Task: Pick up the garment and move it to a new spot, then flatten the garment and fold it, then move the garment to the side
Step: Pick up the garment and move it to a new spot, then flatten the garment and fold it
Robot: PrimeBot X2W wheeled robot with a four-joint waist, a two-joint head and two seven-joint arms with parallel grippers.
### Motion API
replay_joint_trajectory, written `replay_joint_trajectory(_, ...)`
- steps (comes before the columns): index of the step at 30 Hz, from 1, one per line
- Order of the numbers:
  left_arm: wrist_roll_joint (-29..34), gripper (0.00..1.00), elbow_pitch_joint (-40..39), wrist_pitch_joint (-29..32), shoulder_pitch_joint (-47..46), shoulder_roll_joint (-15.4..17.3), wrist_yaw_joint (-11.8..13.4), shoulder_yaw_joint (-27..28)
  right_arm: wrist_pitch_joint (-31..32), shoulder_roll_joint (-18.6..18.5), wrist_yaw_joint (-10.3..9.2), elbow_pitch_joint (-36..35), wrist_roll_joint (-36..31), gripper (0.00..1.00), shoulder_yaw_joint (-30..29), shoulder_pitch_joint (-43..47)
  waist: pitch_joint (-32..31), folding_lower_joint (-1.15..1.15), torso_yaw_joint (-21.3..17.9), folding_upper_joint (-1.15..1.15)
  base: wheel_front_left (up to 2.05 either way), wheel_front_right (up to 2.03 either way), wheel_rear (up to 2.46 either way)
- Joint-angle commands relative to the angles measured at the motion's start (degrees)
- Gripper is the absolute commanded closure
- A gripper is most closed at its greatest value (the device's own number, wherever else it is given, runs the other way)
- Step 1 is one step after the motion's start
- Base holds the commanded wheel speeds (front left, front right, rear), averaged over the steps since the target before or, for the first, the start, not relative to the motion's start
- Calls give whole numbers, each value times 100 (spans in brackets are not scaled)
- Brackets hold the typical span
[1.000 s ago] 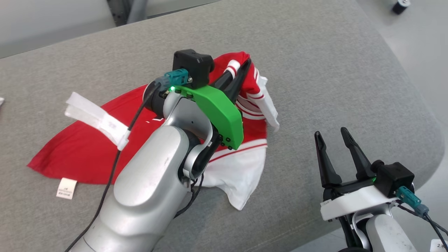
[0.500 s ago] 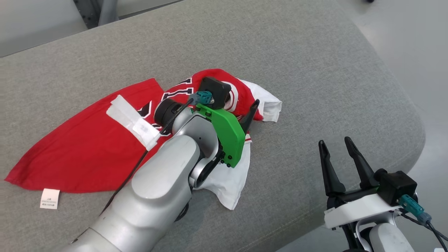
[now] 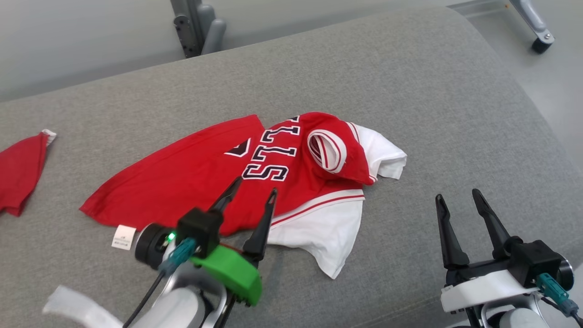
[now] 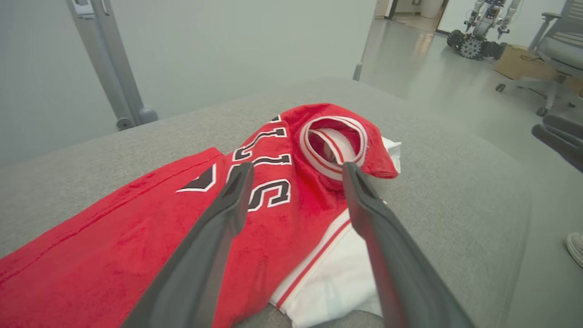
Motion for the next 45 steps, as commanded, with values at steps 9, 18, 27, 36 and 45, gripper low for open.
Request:
replay_joint_trajectory(9,41,0,-137,-1156,1731,372,675,810,-21,-200,-4,-249,-258,0,-166,417,-599,0,912,0,0,0,0)
replay_joint_trajectory(18,1030,0,-232,-1177,2821,-74,56,2455,-21,-301,-4,-198,-403,0,-339,667,-899,0,1370,0,0,0,0)
replay_joint_trajectory(27,1585,0,-99,-1178,3281,-564,-1129,3574,-21,-288,-4,15,-488,0,-817,794,-981,0,1424,0,0,0,0)
replay_joint_trajectory(36,2036,0,-75,-1177,3371,-935,-1675,4174,-21,-251,-4,101,-508,0,-940,720,-980,0,1346,0,0,0,0)
replay_joint_trajectory(45,2287,0,-26,-1178,3317,-1165,-1890,4453,-21,-219,-4,69,-480,0,-894,650,-943,0,1276,0,0,0,0)
